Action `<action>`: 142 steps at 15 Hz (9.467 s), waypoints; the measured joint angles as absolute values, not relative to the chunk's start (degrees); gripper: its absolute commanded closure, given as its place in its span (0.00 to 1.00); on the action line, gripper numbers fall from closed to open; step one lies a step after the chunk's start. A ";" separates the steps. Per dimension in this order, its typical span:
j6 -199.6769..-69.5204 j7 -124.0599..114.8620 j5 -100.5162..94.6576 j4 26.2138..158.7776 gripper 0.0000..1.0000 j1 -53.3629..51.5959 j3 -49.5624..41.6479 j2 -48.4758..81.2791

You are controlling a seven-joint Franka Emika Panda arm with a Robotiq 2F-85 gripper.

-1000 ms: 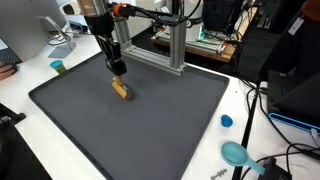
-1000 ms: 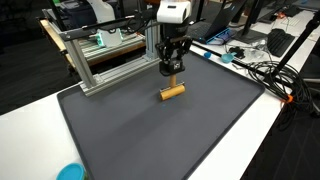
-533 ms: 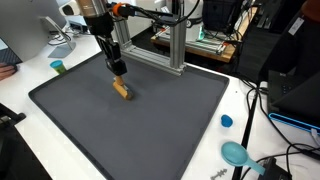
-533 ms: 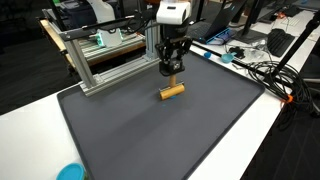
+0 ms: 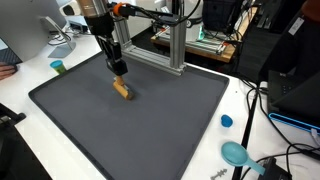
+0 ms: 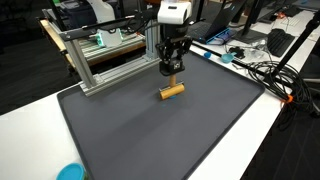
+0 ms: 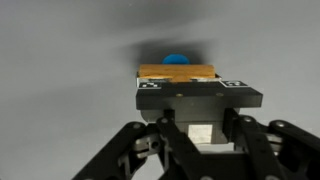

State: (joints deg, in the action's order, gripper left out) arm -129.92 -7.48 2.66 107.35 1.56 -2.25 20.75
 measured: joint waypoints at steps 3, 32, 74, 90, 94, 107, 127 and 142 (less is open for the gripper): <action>-129.67 -6.29 2.66 107.34 0.78 1.56 -2.22 20.74; -126.25 -6.47 1.19 106.49 0.78 1.11 -2.28 21.32; -136.05 -1.14 2.99 106.19 0.78 1.61 -0.90 23.48; -129.07 -1.13 2.27 108.35 0.78 1.63 -1.13 20.09; -128.74 -1.98 1.01 108.32 0.78 1.42 -1.28 20.07; -130.02 -1.81 2.43 108.06 0.78 1.94 -1.31 19.52; -134.95 -9.21 -2.16 106.29 0.78 0.59 -3.67 18.17; -127.88 -3.42 -2.03 105.81 0.78 0.48 -2.18 21.68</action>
